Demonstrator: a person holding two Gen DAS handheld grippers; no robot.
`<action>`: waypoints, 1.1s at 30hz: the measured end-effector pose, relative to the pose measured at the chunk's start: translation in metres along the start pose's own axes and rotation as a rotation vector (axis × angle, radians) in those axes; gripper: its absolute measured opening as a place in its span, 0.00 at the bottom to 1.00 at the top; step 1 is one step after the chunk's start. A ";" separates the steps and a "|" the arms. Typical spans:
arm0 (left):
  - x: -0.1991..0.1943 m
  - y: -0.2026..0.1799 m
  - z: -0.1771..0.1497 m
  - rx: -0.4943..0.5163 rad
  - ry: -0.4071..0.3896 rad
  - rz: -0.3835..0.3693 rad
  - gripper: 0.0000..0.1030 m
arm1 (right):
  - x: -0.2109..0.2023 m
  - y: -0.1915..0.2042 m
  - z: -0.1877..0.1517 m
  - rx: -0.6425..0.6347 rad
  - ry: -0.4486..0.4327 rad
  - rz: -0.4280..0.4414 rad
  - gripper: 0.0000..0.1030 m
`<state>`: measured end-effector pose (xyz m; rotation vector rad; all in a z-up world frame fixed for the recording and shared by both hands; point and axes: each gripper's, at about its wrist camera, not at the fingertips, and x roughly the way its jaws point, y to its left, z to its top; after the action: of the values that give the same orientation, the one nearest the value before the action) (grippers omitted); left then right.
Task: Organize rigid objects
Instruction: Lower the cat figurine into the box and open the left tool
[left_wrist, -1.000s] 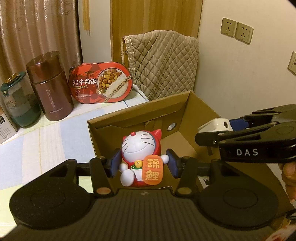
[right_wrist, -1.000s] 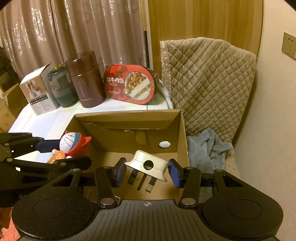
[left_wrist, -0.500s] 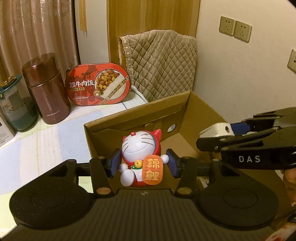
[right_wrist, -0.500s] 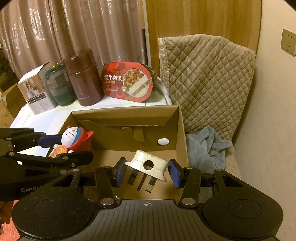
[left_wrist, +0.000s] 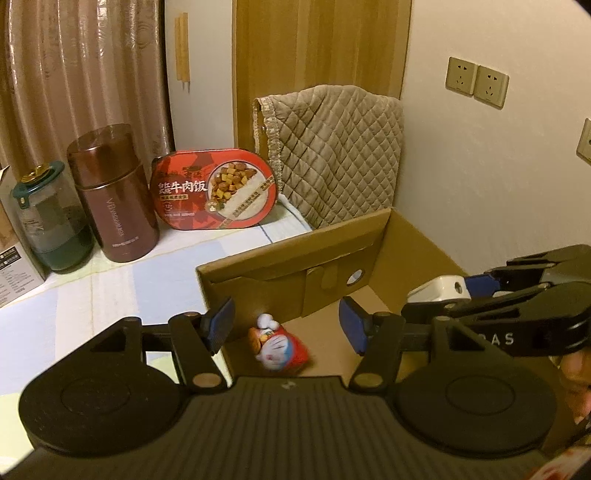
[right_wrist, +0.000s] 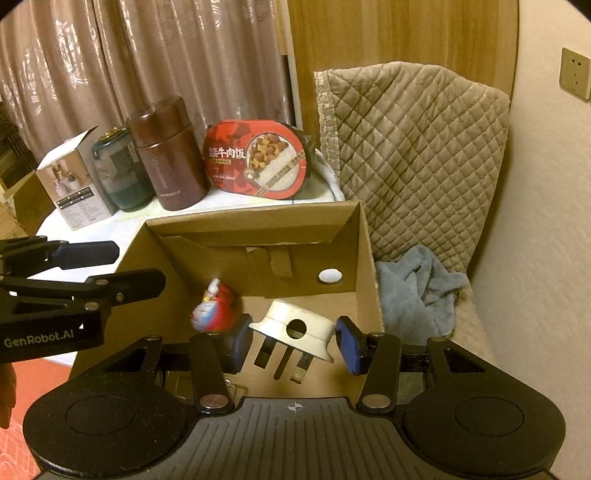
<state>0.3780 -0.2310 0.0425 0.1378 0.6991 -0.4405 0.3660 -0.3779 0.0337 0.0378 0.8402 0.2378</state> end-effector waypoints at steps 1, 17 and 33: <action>-0.001 0.001 -0.001 -0.003 0.001 0.001 0.56 | 0.000 0.001 0.000 -0.001 -0.001 0.002 0.45; -0.010 0.013 -0.008 -0.019 0.008 0.011 0.56 | 0.001 0.009 0.000 -0.019 0.012 -0.005 0.45; -0.016 0.022 -0.007 -0.024 0.003 0.022 0.56 | 0.006 0.019 0.003 -0.033 0.021 -0.002 0.45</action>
<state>0.3731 -0.2041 0.0473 0.1237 0.7050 -0.4104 0.3685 -0.3580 0.0333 0.0034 0.8571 0.2509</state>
